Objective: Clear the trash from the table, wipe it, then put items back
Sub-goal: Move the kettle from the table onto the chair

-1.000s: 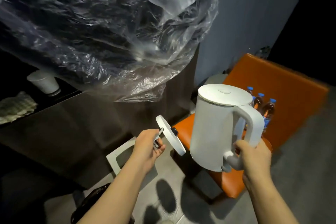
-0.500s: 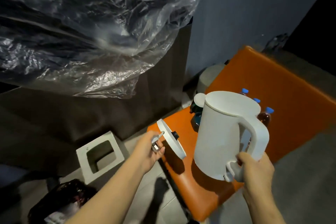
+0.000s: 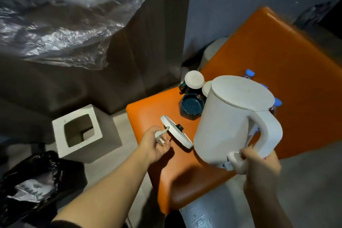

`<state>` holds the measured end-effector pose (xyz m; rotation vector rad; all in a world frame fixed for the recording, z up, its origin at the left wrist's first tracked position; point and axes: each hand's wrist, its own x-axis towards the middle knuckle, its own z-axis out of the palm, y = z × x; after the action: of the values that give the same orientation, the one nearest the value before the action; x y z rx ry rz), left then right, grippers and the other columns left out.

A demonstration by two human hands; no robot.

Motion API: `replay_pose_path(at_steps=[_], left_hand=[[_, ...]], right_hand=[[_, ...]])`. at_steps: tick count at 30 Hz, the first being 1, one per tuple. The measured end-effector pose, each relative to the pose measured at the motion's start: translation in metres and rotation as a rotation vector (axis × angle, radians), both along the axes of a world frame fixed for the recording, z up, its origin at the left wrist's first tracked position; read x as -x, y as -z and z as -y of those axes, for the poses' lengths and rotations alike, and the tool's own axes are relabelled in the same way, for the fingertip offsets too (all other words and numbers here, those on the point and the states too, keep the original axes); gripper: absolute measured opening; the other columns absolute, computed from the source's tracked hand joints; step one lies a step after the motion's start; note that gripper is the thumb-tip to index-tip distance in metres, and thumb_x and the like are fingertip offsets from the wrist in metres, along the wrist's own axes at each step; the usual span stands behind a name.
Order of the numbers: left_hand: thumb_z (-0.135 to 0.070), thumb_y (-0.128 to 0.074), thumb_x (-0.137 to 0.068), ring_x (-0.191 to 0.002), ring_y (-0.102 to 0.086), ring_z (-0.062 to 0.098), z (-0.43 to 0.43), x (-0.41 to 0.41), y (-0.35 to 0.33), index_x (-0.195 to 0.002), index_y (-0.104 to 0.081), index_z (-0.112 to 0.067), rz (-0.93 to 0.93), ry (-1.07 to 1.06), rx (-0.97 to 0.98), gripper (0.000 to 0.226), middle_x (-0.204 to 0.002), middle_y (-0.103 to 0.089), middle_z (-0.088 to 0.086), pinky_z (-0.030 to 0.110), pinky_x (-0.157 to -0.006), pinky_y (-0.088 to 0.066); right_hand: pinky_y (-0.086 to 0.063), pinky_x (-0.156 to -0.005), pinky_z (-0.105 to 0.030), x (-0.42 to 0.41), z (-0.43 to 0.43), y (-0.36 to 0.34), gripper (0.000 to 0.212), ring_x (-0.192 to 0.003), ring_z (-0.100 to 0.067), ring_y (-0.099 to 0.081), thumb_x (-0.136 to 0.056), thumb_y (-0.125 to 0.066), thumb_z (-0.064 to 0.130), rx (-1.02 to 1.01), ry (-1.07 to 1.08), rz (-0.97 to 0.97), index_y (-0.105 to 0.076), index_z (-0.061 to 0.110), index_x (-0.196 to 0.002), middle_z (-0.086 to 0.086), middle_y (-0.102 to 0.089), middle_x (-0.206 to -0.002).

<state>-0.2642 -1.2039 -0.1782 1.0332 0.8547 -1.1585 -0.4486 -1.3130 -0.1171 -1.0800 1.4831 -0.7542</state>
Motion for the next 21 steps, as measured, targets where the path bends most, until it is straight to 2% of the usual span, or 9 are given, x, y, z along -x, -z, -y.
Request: replay_pose_path(at_steps=[5,8,11,13,15,17,19,20,21], left_hand=[[-0.016,-0.051,-0.088,-0.038,-0.048,0.011,0.005,-0.002,0.028,-0.079,-0.045,-0.005,-0.046,-0.017,0.049,0.015,-0.049,-0.047,0.007,0.019,-0.044,-0.048],[-0.015,-0.051,-0.087,-0.041,-0.048,0.011,0.008,-0.005,0.037,-0.081,-0.046,-0.005,-0.016,0.065,0.044,0.013,-0.054,-0.047,0.006,0.018,-0.044,-0.048],[-0.014,-0.049,-0.091,-0.037,-0.047,0.010,0.008,-0.007,0.049,-0.080,-0.046,-0.006,0.090,0.201,-0.075,0.014,-0.048,-0.048,0.003,0.016,-0.042,-0.047],[-0.010,-0.049,-0.092,-0.041,-0.047,0.010,0.007,-0.004,0.054,-0.091,-0.049,-0.006,0.228,0.345,-0.187,0.004,-0.053,-0.050,0.003,0.017,-0.041,-0.044],[-0.005,-0.050,-0.092,-0.054,-0.045,0.015,0.002,-0.001,0.063,-0.118,-0.039,-0.013,0.337,0.473,-0.274,0.029,-0.070,-0.049,0.008,0.021,-0.043,-0.041],[-0.005,-0.053,-0.091,-0.065,-0.044,0.017,-0.004,0.001,0.072,-0.136,-0.024,-0.016,0.402,0.581,-0.313,0.055,-0.087,-0.051,0.017,0.028,-0.052,-0.041],[-0.005,-0.056,-0.089,-0.086,-0.053,0.023,-0.008,0.003,0.078,-0.145,-0.017,-0.017,0.432,0.620,-0.317,0.070,-0.127,-0.049,0.023,0.033,-0.069,-0.046],[-0.003,-0.056,-0.088,-0.105,-0.054,0.029,-0.010,0.003,0.079,-0.146,-0.016,-0.017,0.431,0.616,-0.318,0.072,-0.142,-0.040,0.020,0.036,-0.083,-0.046],[0.000,-0.055,-0.088,-0.120,-0.049,0.034,-0.012,0.002,0.080,-0.147,-0.016,-0.016,0.421,0.603,-0.314,0.072,-0.149,-0.033,0.020,0.036,-0.092,-0.041]], right_hand=[[-0.045,-0.061,-0.027,0.003,0.010,0.012,0.025,-0.071,-0.013,-0.055,-0.077,-0.060,-0.003,-0.013,0.016,-0.019,-0.056,0.022,-0.076,-0.001,-0.057,-0.076],[-0.046,-0.064,-0.032,0.004,0.011,0.016,0.023,-0.074,-0.016,-0.057,-0.077,-0.062,0.000,-0.002,-0.007,-0.029,-0.056,0.023,-0.076,-0.002,-0.058,-0.076],[-0.046,-0.064,-0.033,0.004,0.011,0.019,0.023,-0.075,-0.018,-0.057,-0.076,-0.061,-0.001,0.030,-0.022,-0.023,-0.056,0.022,-0.073,-0.001,-0.058,-0.073],[-0.047,-0.063,-0.032,0.003,0.010,0.021,0.023,-0.072,-0.015,-0.058,-0.077,-0.061,-0.002,0.038,-0.032,-0.017,-0.057,0.020,-0.074,0.000,-0.058,-0.072],[-0.047,-0.061,-0.030,0.001,0.007,0.022,0.019,-0.070,-0.014,-0.058,-0.077,-0.061,-0.002,0.043,-0.051,0.005,-0.058,0.017,-0.077,-0.002,-0.059,-0.073],[-0.047,-0.055,-0.023,0.000,0.003,0.025,0.009,-0.065,-0.008,-0.057,-0.072,-0.063,0.006,0.053,-0.080,0.034,-0.058,0.009,-0.079,-0.004,-0.058,-0.072],[-0.044,-0.047,-0.016,-0.004,0.000,0.030,0.022,-0.057,-0.002,-0.053,-0.063,-0.061,0.015,0.073,-0.112,0.054,-0.057,0.003,-0.081,-0.004,-0.054,-0.067],[-0.043,-0.047,-0.017,-0.006,-0.002,0.033,0.025,-0.057,-0.003,-0.052,-0.061,-0.059,0.017,0.072,-0.125,0.061,-0.056,0.002,-0.081,-0.002,-0.053,-0.066],[-0.043,-0.048,-0.018,-0.008,-0.004,0.036,0.024,-0.058,-0.005,-0.053,-0.060,-0.059,0.017,0.061,-0.129,0.072,-0.056,0.004,-0.080,0.001,-0.053,-0.064]])
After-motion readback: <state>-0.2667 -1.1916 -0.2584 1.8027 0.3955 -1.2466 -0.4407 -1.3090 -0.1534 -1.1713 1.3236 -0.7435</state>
